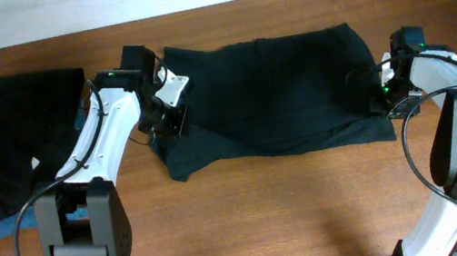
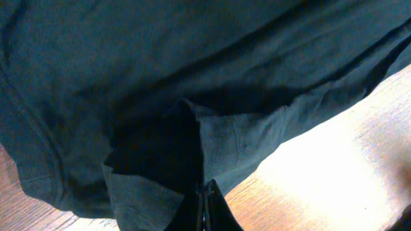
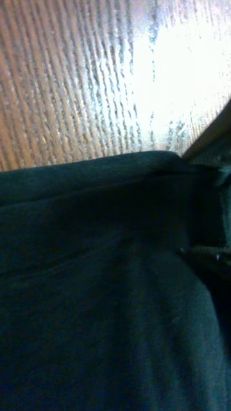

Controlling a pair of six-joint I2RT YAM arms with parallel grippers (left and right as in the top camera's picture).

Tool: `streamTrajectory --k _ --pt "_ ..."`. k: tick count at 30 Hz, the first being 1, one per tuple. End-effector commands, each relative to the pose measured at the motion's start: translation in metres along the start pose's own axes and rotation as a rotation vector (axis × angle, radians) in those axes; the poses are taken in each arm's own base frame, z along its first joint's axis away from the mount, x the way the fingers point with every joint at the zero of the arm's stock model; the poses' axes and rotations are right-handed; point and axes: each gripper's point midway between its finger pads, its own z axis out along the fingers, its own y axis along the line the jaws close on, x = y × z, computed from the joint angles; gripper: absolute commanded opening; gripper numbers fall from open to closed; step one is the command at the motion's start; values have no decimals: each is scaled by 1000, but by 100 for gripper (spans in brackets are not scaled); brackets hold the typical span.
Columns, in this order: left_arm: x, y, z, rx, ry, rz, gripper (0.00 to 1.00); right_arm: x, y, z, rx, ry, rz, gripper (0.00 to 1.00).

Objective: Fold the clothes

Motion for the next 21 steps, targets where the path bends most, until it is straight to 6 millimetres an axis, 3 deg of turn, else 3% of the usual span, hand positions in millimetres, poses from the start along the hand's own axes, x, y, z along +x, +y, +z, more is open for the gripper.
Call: streamTrajectory --k 1,3,10,14,21 --pt "-4 -1 -9 -13 -25 19 1 6 -1 5 -6 18 12 37" --pt "-4 -1 -9 -13 -25 19 1 6 -1 5 -6 18 12 31" --pt "-4 -1 -9 -13 -25 19 1 6 -1 5 -5 18 12 25" --pt "-4 -1 -9 -13 -25 19 1 6 -1 5 -5 19 12 27" --pt "-4 -1 -9 -13 -25 19 0 16 -9 5 39 61 12 39"
